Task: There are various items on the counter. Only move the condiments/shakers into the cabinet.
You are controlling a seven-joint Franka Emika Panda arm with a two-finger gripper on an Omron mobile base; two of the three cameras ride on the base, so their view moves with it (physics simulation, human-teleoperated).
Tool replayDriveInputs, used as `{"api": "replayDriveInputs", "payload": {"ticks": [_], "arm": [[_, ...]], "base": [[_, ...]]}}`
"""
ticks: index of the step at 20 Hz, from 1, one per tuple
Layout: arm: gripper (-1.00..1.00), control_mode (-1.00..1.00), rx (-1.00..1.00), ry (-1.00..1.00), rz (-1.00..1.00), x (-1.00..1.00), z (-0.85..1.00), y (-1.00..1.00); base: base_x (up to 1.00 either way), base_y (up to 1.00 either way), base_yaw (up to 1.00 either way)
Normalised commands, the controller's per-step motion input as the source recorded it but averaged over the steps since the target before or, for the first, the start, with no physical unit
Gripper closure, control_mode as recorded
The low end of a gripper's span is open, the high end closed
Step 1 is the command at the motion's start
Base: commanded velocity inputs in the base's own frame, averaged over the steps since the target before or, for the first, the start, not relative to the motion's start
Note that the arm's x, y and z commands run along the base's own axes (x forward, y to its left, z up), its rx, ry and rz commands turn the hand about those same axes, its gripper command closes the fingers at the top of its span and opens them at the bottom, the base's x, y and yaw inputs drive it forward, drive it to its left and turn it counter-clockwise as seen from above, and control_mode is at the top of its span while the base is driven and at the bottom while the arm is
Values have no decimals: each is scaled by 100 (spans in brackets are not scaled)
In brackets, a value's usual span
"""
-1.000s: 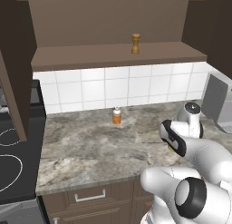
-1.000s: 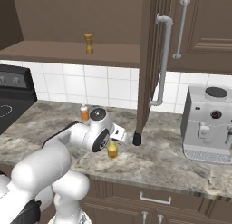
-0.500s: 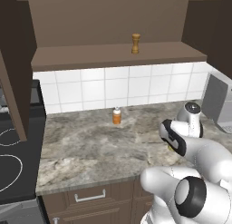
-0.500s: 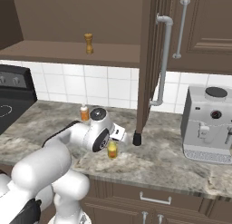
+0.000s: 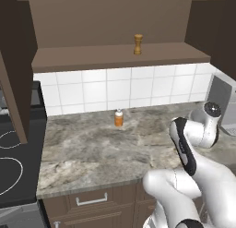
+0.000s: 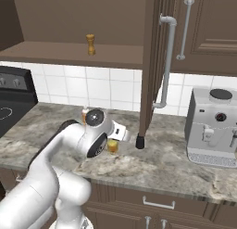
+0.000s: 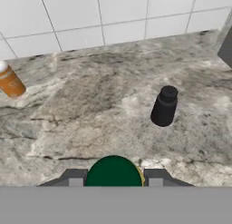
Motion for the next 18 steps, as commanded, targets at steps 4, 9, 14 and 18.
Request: {"api": "replayDriveInputs", "payload": {"ticks": [4, 9, 14, 18], "arm": [[100, -100, 0, -17, 14, -66, 100, 29], [100, -100, 0, 7, 18, -53, 100, 72], [100, -100, -6, 12, 24, -61, 100, 97], [100, -100, -6, 7, 14, -58, 100, 93]], "base": [[0, 0, 0], [0, 0, 0], [0, 0, 0], [0, 0, 0]]}}
